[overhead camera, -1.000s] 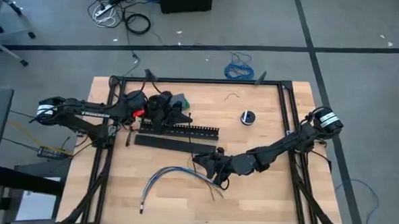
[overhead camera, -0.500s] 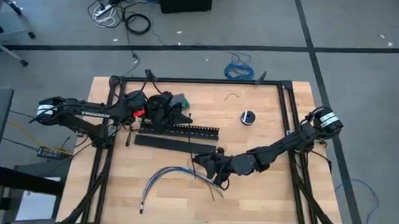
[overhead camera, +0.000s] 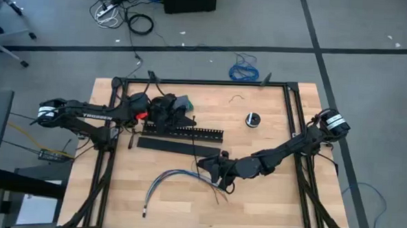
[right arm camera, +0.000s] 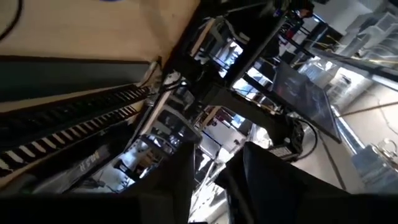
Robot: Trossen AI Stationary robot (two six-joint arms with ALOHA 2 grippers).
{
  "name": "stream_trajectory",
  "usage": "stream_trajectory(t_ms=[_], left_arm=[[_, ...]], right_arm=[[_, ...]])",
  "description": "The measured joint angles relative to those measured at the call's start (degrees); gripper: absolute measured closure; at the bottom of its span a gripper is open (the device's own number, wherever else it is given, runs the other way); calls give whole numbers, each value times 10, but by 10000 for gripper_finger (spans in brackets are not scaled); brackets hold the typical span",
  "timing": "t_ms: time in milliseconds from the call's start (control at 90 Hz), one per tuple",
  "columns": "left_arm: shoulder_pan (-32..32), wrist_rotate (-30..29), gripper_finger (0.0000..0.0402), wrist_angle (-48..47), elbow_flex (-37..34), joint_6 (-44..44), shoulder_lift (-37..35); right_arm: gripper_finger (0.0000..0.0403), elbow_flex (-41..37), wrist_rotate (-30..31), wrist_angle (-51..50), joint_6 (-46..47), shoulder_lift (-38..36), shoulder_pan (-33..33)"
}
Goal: Ziptie cables
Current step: Wrap the right black zip tie on the cables
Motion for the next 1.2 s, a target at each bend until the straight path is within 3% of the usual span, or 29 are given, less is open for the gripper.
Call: stream_trajectory(t_ms=[544, 1200], left_arm=[[0, -15, 401, 20, 14, -5, 0], [22, 15, 401, -37, 50, 69, 0]], right_arm=[[276, 0, -24, -10, 19, 0, 0], [286, 0, 3, -41, 85, 1, 19]])
